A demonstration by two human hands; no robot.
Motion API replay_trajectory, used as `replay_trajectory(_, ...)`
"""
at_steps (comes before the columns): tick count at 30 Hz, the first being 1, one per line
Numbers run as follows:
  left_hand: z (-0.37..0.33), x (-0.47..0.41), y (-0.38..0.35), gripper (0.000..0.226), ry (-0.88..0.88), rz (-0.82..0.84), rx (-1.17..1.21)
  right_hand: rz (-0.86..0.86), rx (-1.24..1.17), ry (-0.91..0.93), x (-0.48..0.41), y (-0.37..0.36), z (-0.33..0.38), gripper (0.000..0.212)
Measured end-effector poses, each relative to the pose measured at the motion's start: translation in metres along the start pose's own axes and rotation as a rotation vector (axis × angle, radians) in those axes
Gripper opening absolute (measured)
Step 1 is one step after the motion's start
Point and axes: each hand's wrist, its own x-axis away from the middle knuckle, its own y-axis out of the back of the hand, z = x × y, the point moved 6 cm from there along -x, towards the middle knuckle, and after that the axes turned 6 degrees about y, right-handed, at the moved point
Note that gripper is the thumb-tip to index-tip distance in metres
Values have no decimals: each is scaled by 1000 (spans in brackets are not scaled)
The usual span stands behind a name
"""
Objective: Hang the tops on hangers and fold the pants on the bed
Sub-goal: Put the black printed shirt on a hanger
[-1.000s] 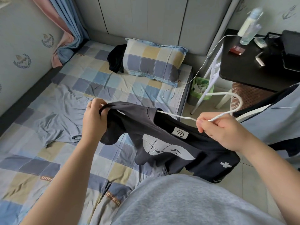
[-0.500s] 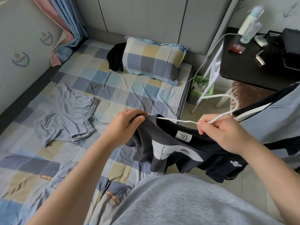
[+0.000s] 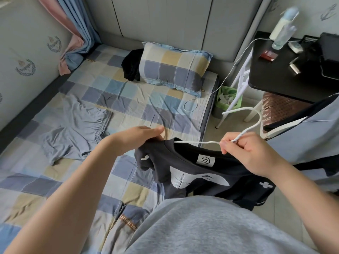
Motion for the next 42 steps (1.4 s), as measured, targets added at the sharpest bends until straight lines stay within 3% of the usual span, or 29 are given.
replay_trajectory(4,-4,-7,-19,55,76,244,-54,34,31,11,0,-7,4,32)
replay_trajectory(8,-11,-7,-31,57,106,353,-70,64,50,26,3,-12,5,32)
replay_trajectory(12,-17,-8,-37,27,96,378,-150,84,73,62,4,-18,6,36)
replay_trajectory(14,-24,-8,-33,19,31,280,-207,83,85,73,4,-20,7,37)
replay_trajectory(18,-47,4,-4,22,-295,-138,-179,80,123,1,4,-17,-6,38)
replay_trajectory(21,-58,27,2,18,-528,-251,-106,-3,112,-49,3,-11,-11,34)
replay_trajectory(27,-57,34,-4,10,-599,-334,-161,-175,31,70,3,-2,3,30)
replay_trajectory(30,-50,33,-5,22,-569,-324,-133,-194,39,90,3,-1,3,31)
replay_trajectory(33,-40,28,1,17,-494,-297,-91,-206,52,107,3,0,2,29)
replay_trajectory(36,-41,35,7,20,-589,-483,-309,-204,57,122,5,2,0,28)
replay_trajectory(42,-53,48,-5,15,-801,-719,-440,-213,46,105,4,7,0,30)
